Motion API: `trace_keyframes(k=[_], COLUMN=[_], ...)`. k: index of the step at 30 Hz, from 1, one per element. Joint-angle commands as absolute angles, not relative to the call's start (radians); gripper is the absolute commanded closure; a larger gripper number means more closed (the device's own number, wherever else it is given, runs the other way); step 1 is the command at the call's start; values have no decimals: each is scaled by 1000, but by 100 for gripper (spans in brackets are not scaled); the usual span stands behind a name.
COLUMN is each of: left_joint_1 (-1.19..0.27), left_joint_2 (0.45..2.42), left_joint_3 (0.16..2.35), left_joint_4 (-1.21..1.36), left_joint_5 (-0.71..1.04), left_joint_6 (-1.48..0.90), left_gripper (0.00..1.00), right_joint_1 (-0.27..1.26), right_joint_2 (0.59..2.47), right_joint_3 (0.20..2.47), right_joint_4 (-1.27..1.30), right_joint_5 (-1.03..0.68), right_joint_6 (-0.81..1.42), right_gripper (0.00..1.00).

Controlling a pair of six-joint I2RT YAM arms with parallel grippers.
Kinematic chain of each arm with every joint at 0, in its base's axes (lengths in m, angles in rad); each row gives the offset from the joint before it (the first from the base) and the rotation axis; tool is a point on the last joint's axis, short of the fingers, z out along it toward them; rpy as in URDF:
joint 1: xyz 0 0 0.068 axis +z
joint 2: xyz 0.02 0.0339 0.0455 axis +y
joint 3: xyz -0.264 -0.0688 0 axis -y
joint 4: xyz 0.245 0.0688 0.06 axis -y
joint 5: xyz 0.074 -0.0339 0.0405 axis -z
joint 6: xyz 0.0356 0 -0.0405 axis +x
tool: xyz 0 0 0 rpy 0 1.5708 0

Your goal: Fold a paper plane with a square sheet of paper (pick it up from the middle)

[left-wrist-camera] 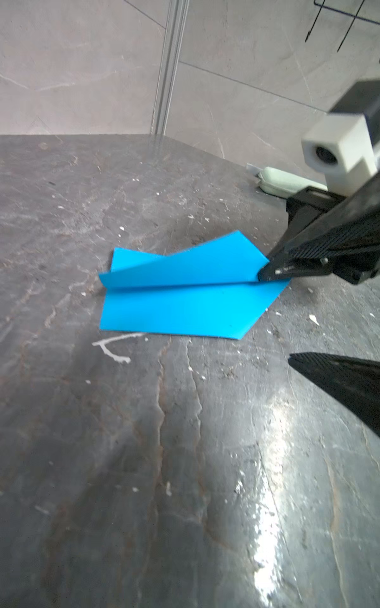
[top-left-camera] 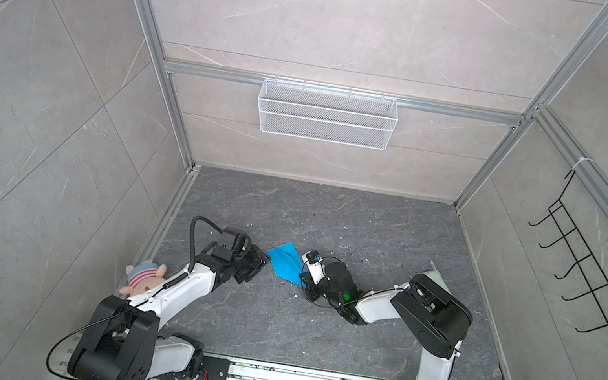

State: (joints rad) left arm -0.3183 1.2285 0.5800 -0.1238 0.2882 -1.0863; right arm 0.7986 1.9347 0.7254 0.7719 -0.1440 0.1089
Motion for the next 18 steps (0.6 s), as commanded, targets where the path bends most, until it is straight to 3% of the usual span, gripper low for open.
trace_keyframes(k=[1, 11, 18], left_joint_1=[-353, -448, -457], left_joint_2=[1214, 1390, 1494], left_joint_3=[544, 597, 639], left_joint_4=[-48, 96, 123], left_joint_5=[290, 314, 313], left_joint_6=[-1097, -1094, -1089], left_gripper=[53, 77, 84], right_joint_1=[778, 751, 744], right_joint_2=[1916, 1930, 1940], right_joint_3=[707, 715, 712], right_joint_4=[825, 839, 849], right_joint_5=[-247, -350, -374], right_joint_6=[176, 220, 236], right_gripper=[96, 98, 98])
